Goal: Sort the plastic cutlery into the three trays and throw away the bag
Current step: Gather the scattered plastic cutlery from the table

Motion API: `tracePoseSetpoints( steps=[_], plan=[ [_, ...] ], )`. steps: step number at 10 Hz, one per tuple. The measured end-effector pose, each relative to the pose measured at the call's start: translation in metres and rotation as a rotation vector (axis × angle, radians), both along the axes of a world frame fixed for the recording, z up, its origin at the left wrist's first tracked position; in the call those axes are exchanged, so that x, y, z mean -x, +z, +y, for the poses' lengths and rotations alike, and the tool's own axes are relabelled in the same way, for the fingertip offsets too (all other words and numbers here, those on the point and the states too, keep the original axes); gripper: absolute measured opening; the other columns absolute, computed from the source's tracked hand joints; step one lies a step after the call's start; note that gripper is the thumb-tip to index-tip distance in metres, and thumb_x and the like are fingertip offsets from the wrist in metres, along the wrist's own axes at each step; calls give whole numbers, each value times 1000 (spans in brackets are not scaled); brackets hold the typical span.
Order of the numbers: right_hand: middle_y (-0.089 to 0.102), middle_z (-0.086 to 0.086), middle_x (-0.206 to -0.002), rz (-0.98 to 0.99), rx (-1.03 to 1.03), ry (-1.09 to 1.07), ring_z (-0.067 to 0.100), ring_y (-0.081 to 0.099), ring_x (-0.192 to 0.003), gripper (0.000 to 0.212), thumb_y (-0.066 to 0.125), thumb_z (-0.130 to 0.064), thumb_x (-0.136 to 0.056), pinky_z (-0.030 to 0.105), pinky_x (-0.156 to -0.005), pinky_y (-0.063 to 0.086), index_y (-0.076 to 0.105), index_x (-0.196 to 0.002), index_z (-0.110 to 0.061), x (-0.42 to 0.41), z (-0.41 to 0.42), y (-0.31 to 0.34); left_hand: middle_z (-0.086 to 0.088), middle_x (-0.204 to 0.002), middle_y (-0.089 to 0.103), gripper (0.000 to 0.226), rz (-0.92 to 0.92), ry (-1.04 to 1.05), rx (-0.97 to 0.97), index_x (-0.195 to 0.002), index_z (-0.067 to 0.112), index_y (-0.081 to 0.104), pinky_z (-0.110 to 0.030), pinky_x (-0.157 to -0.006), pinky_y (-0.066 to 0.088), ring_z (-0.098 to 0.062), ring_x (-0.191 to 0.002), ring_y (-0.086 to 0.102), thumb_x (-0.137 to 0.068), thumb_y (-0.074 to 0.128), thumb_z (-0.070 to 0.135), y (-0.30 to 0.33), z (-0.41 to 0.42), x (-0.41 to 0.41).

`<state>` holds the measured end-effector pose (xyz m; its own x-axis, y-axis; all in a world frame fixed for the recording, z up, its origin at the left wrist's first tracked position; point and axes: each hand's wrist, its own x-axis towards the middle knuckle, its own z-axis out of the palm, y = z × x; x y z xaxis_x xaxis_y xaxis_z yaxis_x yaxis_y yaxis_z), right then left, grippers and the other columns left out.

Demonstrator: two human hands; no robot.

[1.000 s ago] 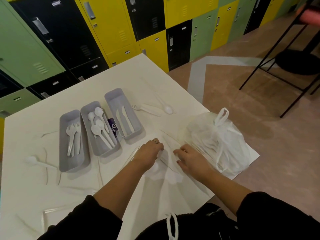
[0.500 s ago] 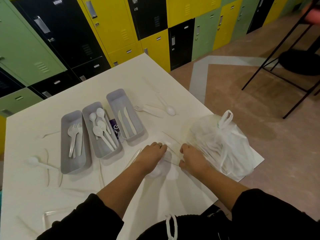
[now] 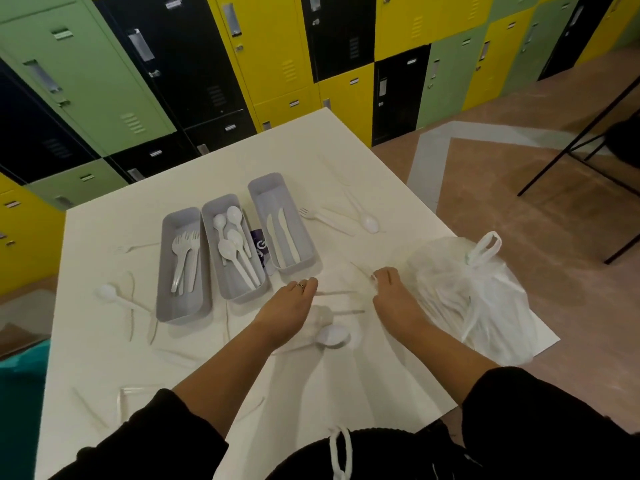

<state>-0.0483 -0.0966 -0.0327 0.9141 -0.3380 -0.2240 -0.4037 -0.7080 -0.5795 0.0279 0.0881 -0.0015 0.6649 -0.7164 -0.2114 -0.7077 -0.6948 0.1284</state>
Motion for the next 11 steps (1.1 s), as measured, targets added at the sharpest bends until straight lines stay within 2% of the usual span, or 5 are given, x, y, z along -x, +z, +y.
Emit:
tracePoseSetpoints(
  steps=[3,5,7,9,11],
  plan=[
    [50,22,-121,149,201,68,35,54,-105,30,40,-2,-92,39,-85,45,42,-122,2,-7,4,-12,-10,-103,60,43,-47,-7,104,-110,8,53,-36,-79,43,-28,-90,57,-95,25,37,-14,43,23],
    [56,17,-111,223,130,90,33,56,-100,21,44,-10,-91,29,-71,33,49,-109,1,-2,6,-3,-12,-99,59,23,-69,-19,57,-108,8,58,-38,-69,43,-32,-83,58,-91,45,5,-22,53,25],
    [41,2,-68,-40,-68,209,25,44,-71,30,43,-16,-96,30,-58,23,36,-67,-13,-4,26,22,-3,-113,55,39,-149,-123,19,-120,19,53,-30,-92,30,-24,-104,50,-91,39,-2,-9,48,21],
    [62,-4,-80,61,-281,437,11,56,-74,17,58,-32,-89,21,-67,40,57,-89,-15,-4,53,34,-2,-115,61,25,-235,-211,-92,-116,18,56,-35,-102,29,-24,-111,53,-96,42,10,7,28,14],
    [55,-12,-67,48,-293,289,2,52,-63,19,43,-18,-96,9,-57,38,61,-103,-17,-1,47,33,-11,-145,41,56,-136,115,332,-140,7,38,-36,-115,27,-28,-137,36,-90,60,21,3,38,14]
  ],
)
